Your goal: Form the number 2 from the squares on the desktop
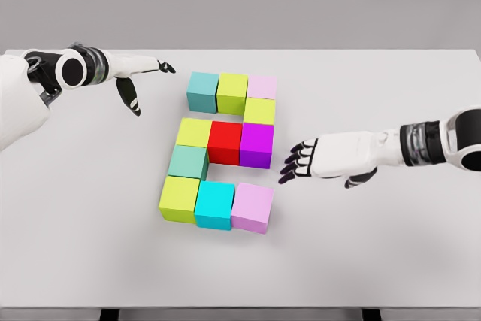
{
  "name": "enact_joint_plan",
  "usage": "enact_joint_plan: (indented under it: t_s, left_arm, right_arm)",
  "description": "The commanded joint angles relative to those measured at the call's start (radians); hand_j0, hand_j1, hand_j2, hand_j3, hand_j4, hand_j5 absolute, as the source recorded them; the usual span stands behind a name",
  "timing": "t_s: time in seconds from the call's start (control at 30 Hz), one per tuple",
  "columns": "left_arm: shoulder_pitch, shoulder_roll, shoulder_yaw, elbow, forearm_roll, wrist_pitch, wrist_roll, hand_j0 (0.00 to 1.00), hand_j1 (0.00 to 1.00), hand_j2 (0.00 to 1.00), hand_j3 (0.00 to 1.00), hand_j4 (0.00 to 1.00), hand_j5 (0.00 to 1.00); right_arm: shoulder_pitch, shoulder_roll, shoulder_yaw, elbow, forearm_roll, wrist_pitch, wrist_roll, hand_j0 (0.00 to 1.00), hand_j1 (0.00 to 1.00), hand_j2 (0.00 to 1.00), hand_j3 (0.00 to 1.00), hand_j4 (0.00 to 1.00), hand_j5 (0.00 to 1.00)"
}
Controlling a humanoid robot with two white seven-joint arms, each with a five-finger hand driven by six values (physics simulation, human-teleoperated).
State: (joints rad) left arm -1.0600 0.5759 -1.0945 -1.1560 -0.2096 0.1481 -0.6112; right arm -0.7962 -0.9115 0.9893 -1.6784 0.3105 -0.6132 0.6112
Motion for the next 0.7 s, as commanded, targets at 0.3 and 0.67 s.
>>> enact_joint_plan:
  t_s: [0.3,0.67]
  left_arm:
    - [0.0,-0.001,0.001,0.004,-0.001,-0.001,0.0,1.0,1.0,1.0,1.0,1.0,1.0]
    - [0.0,0.001,0.004,0.059,-0.004,0.001,0.0,1.0,1.0,1.0,1.0,1.0,1.0]
  right_arm:
    - [0.006,-0.061,-0.095,0.069,-0.043,0.002,0.0,1.0,1.0,1.0,1.0,1.0,1.0]
    - [0.008,-0.082,-0.15,0.177,-0.203,0.002,0.0,1.0,1.0,1.0,1.0,1.0,1.0]
